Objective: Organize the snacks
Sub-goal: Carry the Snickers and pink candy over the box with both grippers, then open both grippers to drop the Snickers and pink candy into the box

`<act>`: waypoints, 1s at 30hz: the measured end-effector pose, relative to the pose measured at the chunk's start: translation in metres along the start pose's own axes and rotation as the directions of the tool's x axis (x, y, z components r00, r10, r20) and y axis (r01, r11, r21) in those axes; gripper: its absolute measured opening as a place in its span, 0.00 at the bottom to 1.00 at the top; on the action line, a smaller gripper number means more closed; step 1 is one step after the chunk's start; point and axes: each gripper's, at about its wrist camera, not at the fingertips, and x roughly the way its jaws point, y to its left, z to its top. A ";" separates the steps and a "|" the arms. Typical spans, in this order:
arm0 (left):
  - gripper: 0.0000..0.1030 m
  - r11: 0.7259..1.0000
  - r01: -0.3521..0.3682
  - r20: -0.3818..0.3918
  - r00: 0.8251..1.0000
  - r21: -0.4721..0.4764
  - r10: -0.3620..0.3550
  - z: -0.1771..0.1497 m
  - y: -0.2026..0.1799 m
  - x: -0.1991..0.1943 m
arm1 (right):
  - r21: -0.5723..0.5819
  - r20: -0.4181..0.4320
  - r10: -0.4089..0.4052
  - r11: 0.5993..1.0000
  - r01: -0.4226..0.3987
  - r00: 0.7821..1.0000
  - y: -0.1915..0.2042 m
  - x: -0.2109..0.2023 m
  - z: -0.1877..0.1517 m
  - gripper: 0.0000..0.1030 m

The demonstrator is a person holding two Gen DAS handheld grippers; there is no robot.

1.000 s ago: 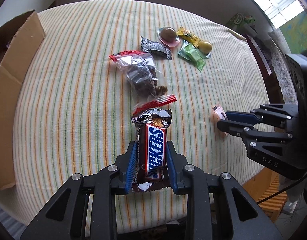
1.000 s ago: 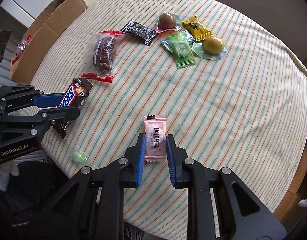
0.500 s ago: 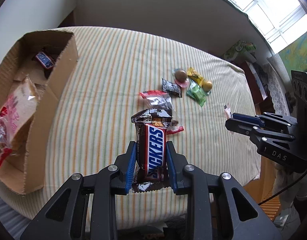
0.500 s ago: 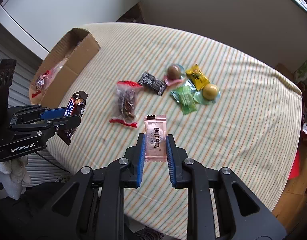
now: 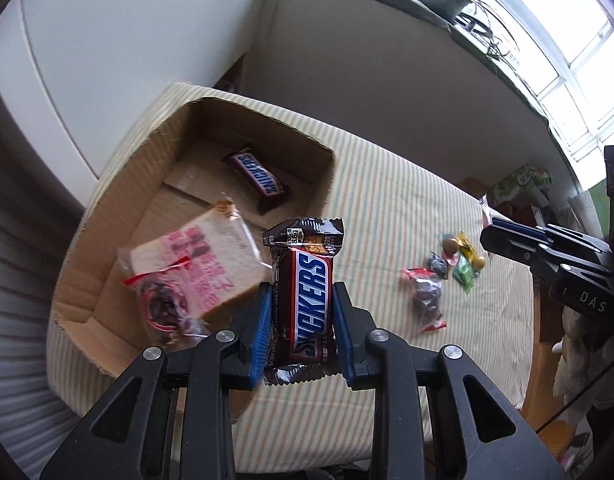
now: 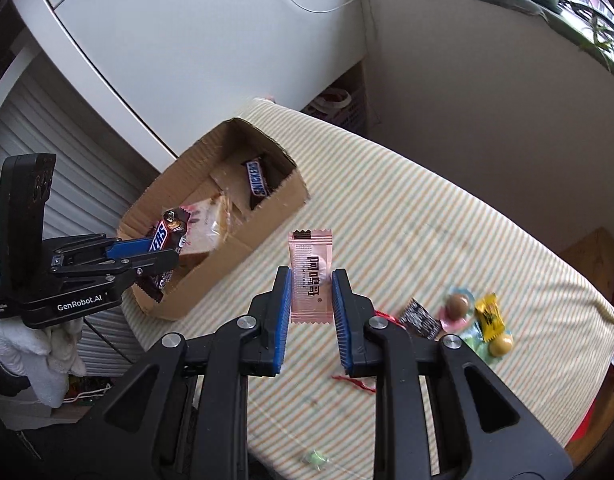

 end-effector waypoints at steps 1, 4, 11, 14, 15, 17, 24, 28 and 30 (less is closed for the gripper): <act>0.26 1.000 -0.006 0.004 1.000 -0.017 0.006 0.001 0.008 -0.001 | -0.013 -0.002 0.006 1.000 -0.006 1.000 0.006 0.004 0.006 0.20; 0.26 0.998 -0.033 0.017 0.999 -0.054 0.034 0.003 0.031 -0.007 | -0.042 -0.006 0.028 0.999 -0.028 1.000 0.024 0.019 0.022 0.20; 0.26 0.989 -0.081 0.012 0.997 -0.122 0.083 0.007 0.075 -0.004 | -0.096 -0.046 0.051 0.994 -0.055 0.998 0.059 0.062 0.048 0.20; 0.26 0.986 -0.098 0.003 0.995 -0.138 0.099 0.010 0.087 0.000 | -0.117 -0.065 0.047 0.992 -0.054 0.997 0.071 0.079 0.056 0.20; 0.26 0.985 -0.103 0.001 0.995 -0.139 0.104 0.011 0.091 0.001 | -0.121 -0.070 0.047 0.991 -0.055 0.996 0.074 0.083 0.057 0.20; 0.26 0.984 -0.109 -0.002 0.994 -0.142 0.110 0.014 0.096 0.003 | -0.132 -0.081 0.046 0.990 -0.056 0.996 0.079 0.092 0.059 0.20; 0.27 0.986 -0.118 -0.023 0.993 -0.118 0.116 0.017 0.099 0.010 | -0.148 -0.096 0.048 0.987 -0.062 0.994 0.090 0.099 0.061 0.23; 0.29 0.985 -0.131 -0.026 0.991 -0.110 0.129 0.019 0.098 0.010 | -0.148 -0.072 0.032 0.988 -0.042 0.997 0.089 0.094 0.060 0.56; 0.29 0.986 -0.124 -0.012 0.992 -0.113 0.123 0.019 0.098 0.007 | -0.137 -0.070 0.038 0.989 -0.047 0.997 0.086 0.089 0.059 0.56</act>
